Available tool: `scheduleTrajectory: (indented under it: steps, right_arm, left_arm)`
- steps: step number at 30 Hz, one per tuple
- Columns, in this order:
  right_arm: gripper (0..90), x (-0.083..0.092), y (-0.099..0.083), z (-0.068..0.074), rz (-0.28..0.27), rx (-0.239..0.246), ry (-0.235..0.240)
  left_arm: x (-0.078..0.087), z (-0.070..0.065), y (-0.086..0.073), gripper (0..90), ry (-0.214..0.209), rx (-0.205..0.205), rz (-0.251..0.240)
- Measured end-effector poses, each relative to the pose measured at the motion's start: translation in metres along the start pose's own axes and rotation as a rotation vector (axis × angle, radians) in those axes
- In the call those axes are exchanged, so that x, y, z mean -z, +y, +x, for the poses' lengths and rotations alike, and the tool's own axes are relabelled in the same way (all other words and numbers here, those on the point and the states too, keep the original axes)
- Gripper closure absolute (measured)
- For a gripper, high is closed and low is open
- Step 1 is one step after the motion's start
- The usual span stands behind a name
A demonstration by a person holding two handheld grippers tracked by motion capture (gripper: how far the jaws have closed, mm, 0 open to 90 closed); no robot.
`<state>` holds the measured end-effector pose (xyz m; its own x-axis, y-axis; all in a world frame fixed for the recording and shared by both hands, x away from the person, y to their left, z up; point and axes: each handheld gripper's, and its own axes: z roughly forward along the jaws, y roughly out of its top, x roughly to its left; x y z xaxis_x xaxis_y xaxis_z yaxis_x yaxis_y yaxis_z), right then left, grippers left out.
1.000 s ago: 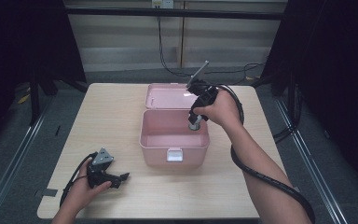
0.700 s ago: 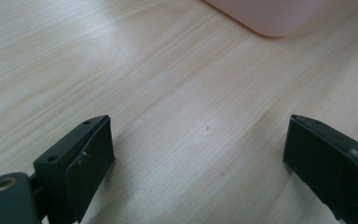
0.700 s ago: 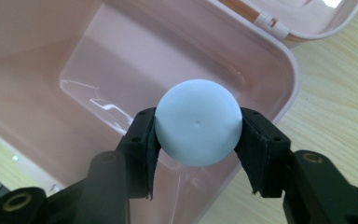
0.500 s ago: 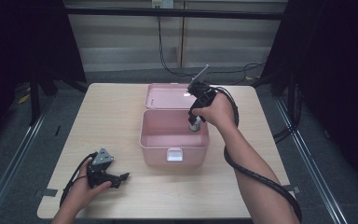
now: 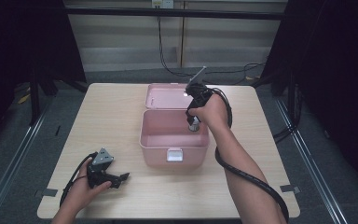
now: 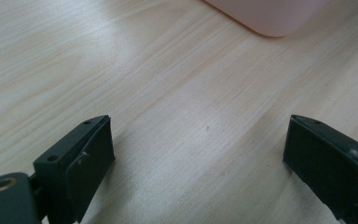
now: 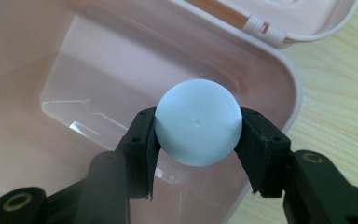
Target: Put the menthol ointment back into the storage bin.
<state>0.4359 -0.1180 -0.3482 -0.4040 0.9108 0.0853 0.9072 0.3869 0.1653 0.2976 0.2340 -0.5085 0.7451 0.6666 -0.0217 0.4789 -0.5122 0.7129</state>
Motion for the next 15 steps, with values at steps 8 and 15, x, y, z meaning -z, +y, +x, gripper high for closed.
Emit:
scheduleTrajectory:
  steps: [8, 15]
  right_arm:
    - [50.7, -0.004, 0.004, 0.001, -0.017, -0.046, -0.007]
    - [50.7, -0.011, 0.005, 0.001, -0.014, -0.086, -0.025]
  left_arm:
    - [0.000, 0.000, 0.000, 8.0, 0.000, -0.001, 0.000]
    - [0.000, 0.000, 0.000, 8.0, 0.000, 0.000, 0.000]
